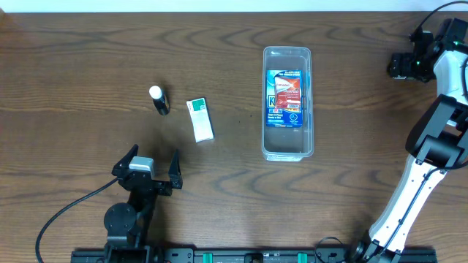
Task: Pack container
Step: 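Move the right gripper to the green Zam-Buk tin and grasp it, then carry the Zam-Buk tin into the container and release it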
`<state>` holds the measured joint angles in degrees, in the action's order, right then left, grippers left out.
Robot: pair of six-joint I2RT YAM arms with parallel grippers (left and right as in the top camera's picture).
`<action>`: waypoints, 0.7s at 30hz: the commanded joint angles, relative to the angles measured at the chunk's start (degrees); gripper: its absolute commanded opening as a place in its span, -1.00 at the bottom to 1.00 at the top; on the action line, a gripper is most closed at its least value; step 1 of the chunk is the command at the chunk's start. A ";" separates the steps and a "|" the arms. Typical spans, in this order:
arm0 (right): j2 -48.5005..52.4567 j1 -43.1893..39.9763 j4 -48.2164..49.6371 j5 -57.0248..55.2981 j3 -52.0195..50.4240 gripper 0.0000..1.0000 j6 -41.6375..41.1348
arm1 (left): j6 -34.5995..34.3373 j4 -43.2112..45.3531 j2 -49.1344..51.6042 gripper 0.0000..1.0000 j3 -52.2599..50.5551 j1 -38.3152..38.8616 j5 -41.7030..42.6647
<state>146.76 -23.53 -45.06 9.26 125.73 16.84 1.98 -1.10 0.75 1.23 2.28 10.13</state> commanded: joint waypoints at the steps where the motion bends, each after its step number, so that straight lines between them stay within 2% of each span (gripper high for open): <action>1: 1.25 0.28 0.07 0.68 0.09 0.81 -1.16 | 0.79 -1.86 -0.09 0.96 -1.01 -0.33 0.83; 5: 1.27 0.66 -0.13 0.66 0.09 0.65 -1.18 | 0.79 -1.86 -0.09 0.96 -1.01 -0.33 0.83; 9: 1.25 0.72 -0.42 0.59 0.09 0.39 -2.34 | 0.79 -1.86 -0.09 0.96 -1.01 -0.33 0.83; 21: 1.09 0.79 -2.86 -4.90 0.26 0.30 -3.96 | 0.79 -1.86 -0.09 0.96 -1.01 -0.33 0.83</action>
<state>146.76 -23.11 -46.65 6.92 125.95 13.85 1.98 -1.10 0.75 1.23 2.28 10.15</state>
